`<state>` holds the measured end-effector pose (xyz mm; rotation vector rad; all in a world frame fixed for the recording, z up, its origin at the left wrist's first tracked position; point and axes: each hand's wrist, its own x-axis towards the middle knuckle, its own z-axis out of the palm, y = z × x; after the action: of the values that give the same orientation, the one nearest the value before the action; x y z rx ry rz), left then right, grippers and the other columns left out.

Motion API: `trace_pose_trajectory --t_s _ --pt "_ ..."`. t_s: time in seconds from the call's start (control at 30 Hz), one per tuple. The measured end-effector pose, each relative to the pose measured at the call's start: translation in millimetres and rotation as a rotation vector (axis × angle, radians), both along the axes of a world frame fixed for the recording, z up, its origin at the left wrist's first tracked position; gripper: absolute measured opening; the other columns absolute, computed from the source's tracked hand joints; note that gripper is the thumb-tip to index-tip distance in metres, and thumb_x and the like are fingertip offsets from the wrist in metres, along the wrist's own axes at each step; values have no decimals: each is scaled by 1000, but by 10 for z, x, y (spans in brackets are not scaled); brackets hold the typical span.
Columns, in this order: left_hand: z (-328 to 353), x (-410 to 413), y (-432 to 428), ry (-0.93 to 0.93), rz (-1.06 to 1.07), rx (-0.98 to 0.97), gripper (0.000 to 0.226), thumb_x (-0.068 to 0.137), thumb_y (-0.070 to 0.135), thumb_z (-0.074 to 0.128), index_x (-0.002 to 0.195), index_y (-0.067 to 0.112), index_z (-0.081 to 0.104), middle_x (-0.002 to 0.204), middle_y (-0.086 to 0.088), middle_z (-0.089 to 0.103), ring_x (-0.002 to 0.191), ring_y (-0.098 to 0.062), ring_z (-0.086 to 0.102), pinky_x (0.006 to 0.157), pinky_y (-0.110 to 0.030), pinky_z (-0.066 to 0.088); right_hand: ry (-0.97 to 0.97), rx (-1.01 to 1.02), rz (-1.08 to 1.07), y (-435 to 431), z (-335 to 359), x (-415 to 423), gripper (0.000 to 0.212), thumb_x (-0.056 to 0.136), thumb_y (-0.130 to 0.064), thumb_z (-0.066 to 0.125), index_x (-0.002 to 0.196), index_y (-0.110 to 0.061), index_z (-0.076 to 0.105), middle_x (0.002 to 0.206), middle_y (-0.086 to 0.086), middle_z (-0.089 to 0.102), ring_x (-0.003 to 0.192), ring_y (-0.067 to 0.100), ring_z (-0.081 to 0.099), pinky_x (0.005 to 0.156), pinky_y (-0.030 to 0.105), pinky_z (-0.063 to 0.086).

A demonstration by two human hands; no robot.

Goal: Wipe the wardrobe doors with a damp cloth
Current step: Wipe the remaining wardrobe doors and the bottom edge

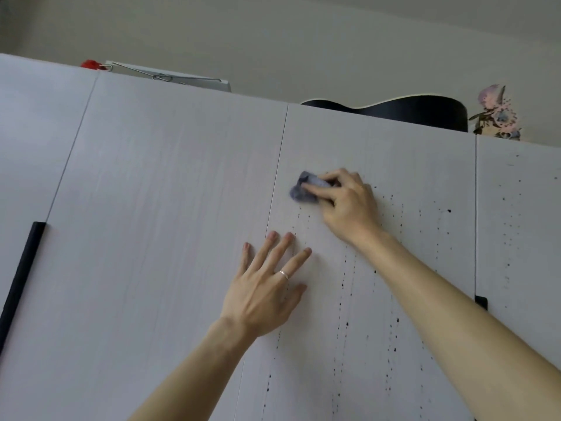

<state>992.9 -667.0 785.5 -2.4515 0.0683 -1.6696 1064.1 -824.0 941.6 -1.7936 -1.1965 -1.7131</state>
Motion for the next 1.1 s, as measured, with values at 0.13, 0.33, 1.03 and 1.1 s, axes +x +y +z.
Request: trace_pose_trajectory --t_s 0.13,0.33,1.03,1.1 --pt "-90 -32 74 -2 6 39 59 98 55 37 153 35 35 166 -1 22 154 -26 14 118 -58 21 128 264 -10 -10 258 47 35 97 -19 57 124 -37 68 122 -3 57 111 27 49 94 44 47" --pt "-140 16 -98 94 117 33 67 92 72 33 154 47 23 167 -13 11 153 -38 6 108 -76 17 -46 130 79 254 -622 25 42 83 -14 61 118 -34 73 114 -3 63 99 24 50 79 38 48" --pt "-100 -47 -140 135 151 -12 74 85 80 24 152 50 21 165 -12 13 152 -39 15 100 -77 31 251 324 -13 -592 123 285 61 90 7 47 133 -35 61 151 -6 46 128 28 40 110 30 31" --pt "-89 -39 -140 142 142 -28 73 85 80 24 152 51 18 165 -12 9 152 -39 12 101 -77 30 263 398 -29 -495 -6 284 57 93 1 45 137 -34 58 156 -5 40 135 29 34 114 34 29"
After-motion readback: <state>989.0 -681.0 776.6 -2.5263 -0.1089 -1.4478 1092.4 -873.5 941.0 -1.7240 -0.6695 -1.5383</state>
